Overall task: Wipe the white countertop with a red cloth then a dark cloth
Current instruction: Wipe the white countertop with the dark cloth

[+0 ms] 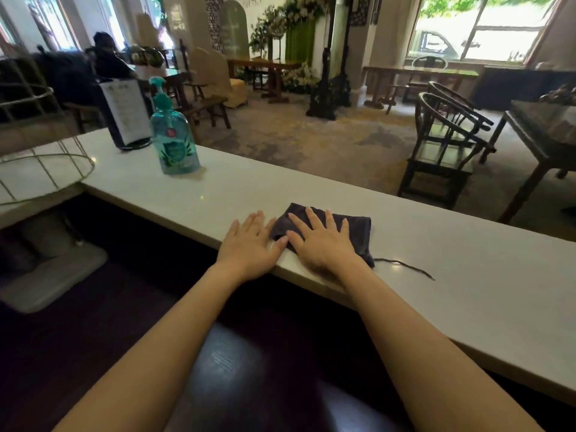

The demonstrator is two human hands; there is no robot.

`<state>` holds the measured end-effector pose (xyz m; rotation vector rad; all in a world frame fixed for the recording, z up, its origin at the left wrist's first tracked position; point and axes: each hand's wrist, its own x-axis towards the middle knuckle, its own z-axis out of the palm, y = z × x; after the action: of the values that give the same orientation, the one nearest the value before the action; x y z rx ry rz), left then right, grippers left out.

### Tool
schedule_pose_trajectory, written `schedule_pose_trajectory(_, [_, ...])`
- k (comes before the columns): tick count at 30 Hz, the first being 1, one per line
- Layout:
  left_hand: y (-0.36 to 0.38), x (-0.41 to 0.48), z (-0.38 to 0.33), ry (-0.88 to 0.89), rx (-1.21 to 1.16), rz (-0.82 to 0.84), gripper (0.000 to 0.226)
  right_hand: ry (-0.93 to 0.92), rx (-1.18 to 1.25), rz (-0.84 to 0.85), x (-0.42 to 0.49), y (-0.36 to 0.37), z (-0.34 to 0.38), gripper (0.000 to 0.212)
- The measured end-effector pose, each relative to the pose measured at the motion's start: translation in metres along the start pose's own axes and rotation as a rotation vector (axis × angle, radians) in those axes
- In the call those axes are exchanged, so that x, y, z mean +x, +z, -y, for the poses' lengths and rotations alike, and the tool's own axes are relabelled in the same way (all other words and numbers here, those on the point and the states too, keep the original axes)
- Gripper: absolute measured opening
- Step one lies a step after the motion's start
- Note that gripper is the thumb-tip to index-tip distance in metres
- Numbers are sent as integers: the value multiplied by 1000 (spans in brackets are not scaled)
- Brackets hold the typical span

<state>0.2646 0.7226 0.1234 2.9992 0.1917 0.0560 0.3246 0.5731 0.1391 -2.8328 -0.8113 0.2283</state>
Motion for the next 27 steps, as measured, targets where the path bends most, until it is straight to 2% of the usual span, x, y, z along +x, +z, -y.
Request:
schedule_pose_trajectory(7, [-1,-2,0,-14,-28,-7,67,-19,-26,-13,13,4,7,54])
schedule_pose_trajectory(17, [-2,-7,-5,-36,-88,-23,91,-57,-2,-66,-22,7,8,53])
schedule_pose_trajectory(19, [-3,-11,-11,-33,-130,-16,86,-62,2,-75,-31,8,4,53])
schedule_pose_trajectory(22, [-2,-17,-40,106,-267,-104,62,-58,-7,-75,-49,6,-12,51])
schedule_pose_trajectory(24, [-4,-20,-66,267,-294,-192,59,-52,-21,-82,-63,5,-28,52])
schedule_pose_trajectory(27, [-3,-26,-107,399,-369,-107,50,-36,-28,-113,-92,0,-59,54])
